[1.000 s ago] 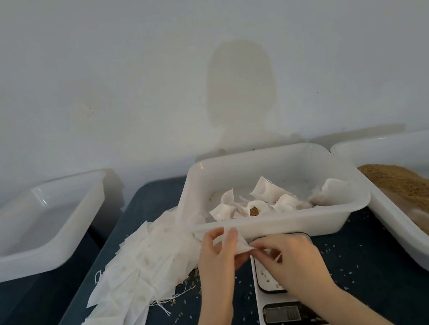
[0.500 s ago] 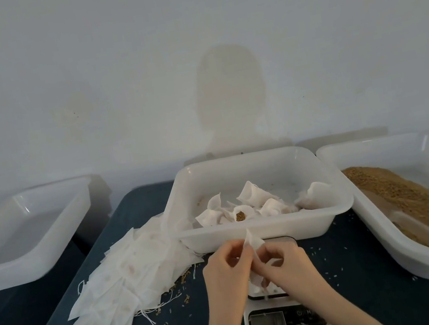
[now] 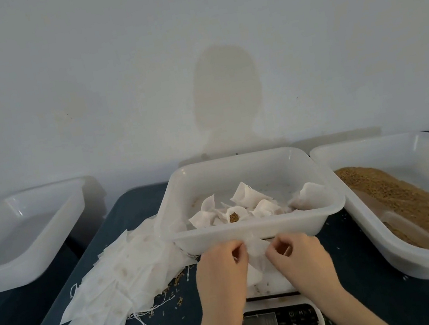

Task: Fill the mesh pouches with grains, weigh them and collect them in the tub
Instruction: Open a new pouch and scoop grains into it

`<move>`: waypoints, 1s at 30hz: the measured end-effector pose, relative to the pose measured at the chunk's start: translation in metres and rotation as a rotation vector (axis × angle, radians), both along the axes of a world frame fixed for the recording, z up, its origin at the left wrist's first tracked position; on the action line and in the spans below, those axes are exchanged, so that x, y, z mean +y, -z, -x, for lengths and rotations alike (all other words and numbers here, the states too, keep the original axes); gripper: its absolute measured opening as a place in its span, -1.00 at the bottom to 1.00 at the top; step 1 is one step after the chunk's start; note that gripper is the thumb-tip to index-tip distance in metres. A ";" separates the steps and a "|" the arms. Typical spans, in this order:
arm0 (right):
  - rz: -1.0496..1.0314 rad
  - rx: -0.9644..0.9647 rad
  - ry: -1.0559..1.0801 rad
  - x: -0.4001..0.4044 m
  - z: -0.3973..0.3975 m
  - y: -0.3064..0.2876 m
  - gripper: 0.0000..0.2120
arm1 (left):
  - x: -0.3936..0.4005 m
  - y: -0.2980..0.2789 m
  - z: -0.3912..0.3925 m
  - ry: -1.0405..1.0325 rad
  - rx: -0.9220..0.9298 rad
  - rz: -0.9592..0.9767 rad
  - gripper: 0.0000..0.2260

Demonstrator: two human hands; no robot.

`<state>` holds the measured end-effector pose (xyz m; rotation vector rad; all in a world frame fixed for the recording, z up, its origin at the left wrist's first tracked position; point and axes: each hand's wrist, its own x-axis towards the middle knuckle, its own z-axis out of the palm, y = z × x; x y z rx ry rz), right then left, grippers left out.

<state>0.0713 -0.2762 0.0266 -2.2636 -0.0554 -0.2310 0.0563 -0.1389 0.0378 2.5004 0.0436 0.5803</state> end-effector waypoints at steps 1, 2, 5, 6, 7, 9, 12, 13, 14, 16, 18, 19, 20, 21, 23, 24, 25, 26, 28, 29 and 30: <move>0.094 -0.031 0.041 -0.001 0.001 -0.002 -0.77 | -0.001 -0.001 -0.001 -0.030 -0.008 -0.088 -0.80; 0.176 -0.050 0.062 -0.001 0.001 -0.003 -0.76 | -0.004 -0.003 -0.001 -0.042 -0.009 -0.148 -0.78; 0.308 -0.128 0.071 0.004 0.004 -0.008 -0.81 | -0.012 -0.004 -0.003 -0.002 0.004 -0.191 -0.77; 0.320 -0.164 0.062 0.005 0.004 -0.010 -0.81 | -0.013 -0.005 -0.005 0.012 0.007 -0.188 -0.78; 0.328 -0.184 0.046 0.005 0.003 -0.011 -0.78 | -0.014 -0.005 -0.006 0.022 0.008 -0.187 -0.78; 0.360 -0.180 0.007 0.004 0.002 -0.013 -0.75 | -0.014 -0.007 -0.006 0.037 0.018 -0.183 -0.79; 0.441 -0.187 -0.027 0.001 -0.001 -0.012 -0.83 | -0.013 -0.009 -0.005 0.018 0.036 -0.190 -0.79; 0.470 -0.210 -0.039 0.001 -0.002 -0.012 -0.84 | -0.013 -0.010 -0.005 0.000 0.043 -0.207 -0.79; 0.481 -0.228 -0.061 0.000 -0.002 -0.012 -0.84 | -0.013 -0.010 -0.005 -0.020 0.050 -0.237 -0.79; 0.486 -0.224 -0.122 0.001 -0.002 -0.014 -0.84 | -0.016 -0.010 -0.003 -0.052 0.055 -0.296 -0.79; 0.533 -0.215 -0.171 0.000 -0.003 -0.013 -0.71 | -0.018 -0.009 -0.002 -0.075 0.042 -0.323 -0.80; 0.579 -0.208 -0.177 -0.001 -0.004 -0.012 -0.67 | -0.019 -0.009 -0.003 -0.085 0.027 -0.327 -0.80; 0.615 -0.196 -0.176 -0.002 -0.005 -0.013 -0.68 | -0.019 -0.008 -0.004 -0.089 0.009 -0.327 -0.81; 0.641 -0.175 -0.178 -0.003 -0.006 -0.013 -0.71 | -0.019 -0.008 -0.005 -0.084 -0.004 -0.318 -0.81; 0.668 -0.135 -0.192 -0.004 -0.010 -0.016 -0.80 | -0.021 -0.007 -0.008 -0.046 -0.020 -0.286 -0.82; 0.663 -0.115 -0.189 -0.006 -0.011 -0.018 -0.79 | -0.022 -0.006 -0.009 -0.020 -0.028 -0.263 -0.83; 0.641 -0.094 -0.176 -0.008 -0.013 -0.020 -0.74 | -0.022 -0.006 -0.010 0.006 -0.037 -0.245 -0.85; 0.614 -0.083 -0.160 -0.010 -0.014 -0.022 -0.72 | -0.022 -0.006 -0.012 0.039 -0.047 -0.225 -0.87; 0.588 -0.092 -0.131 -0.015 -0.016 -0.027 -0.70 | -0.019 -0.004 -0.015 0.148 -0.057 -0.121 -0.91; 0.587 -0.102 -0.128 -0.019 -0.017 -0.029 -0.69 | -0.018 -0.004 -0.017 0.233 -0.035 -0.023 -0.90; 0.589 -0.107 -0.134 -0.022 -0.017 -0.032 -0.70 | -0.016 -0.004 -0.019 0.332 0.015 0.092 -0.80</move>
